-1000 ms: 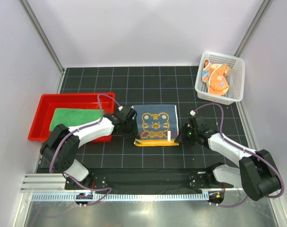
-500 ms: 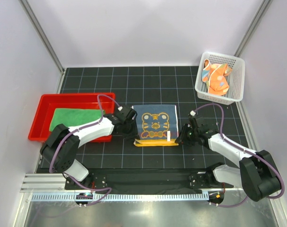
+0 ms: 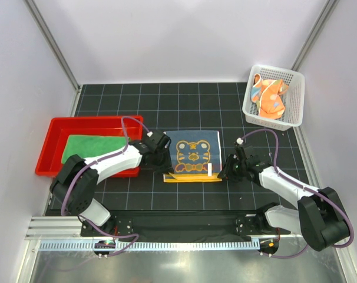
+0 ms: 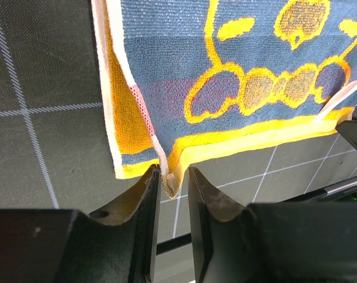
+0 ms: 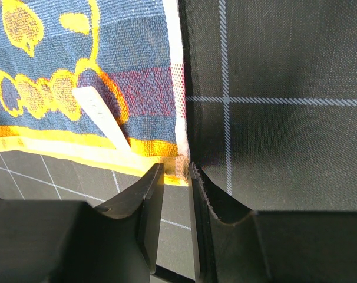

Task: Fold and stack the towels
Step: Fold the towel

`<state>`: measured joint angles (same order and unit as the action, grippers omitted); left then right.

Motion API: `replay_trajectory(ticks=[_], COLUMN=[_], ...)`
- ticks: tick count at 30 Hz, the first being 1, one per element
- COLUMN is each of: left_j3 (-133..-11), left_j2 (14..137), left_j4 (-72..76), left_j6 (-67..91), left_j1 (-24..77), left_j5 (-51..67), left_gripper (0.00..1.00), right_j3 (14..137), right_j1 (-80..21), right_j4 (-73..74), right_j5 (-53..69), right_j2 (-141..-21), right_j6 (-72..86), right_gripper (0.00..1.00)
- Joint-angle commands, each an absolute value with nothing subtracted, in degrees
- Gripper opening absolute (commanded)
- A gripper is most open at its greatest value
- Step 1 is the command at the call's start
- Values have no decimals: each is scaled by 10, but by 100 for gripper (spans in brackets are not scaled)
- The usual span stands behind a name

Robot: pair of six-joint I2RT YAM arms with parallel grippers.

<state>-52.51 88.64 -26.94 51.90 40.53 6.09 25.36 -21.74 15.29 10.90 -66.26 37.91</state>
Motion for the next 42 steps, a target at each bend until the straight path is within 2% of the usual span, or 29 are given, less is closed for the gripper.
replay_trajectory(ticks=[1, 6, 9, 13, 27, 38, 42], left_j3=[-542, -541, -541, -541, -540, -541, -548], left_j2=[873, 884, 889, 889, 893, 894, 897], left_j4=[-273, -272, -271, -270, -265, -262, -263], left_j6=[515, 515, 514, 512, 510, 508, 506], left_j1=[410, 413, 413, 414, 414, 415, 415], left_j5=[59, 57, 57, 56, 61, 63, 63], left_gripper=[28, 27, 13, 0, 0, 0, 0], right_j3=[252, 252, 256, 258, 257, 265, 274], right_j1=[-219, -218, -219, -219, -219, -219, -218], right_j4=[131, 130, 134, 137, 137, 145, 149], right_j5=[109, 110, 109, 105, 90, 85, 83], right_j2=[-658, -657, -654, -649, -650, -644, -646], right_j6=[383, 386, 386, 387, 386, 385, 385], right_gripper=[31, 31, 30, 25, 31, 14, 3])
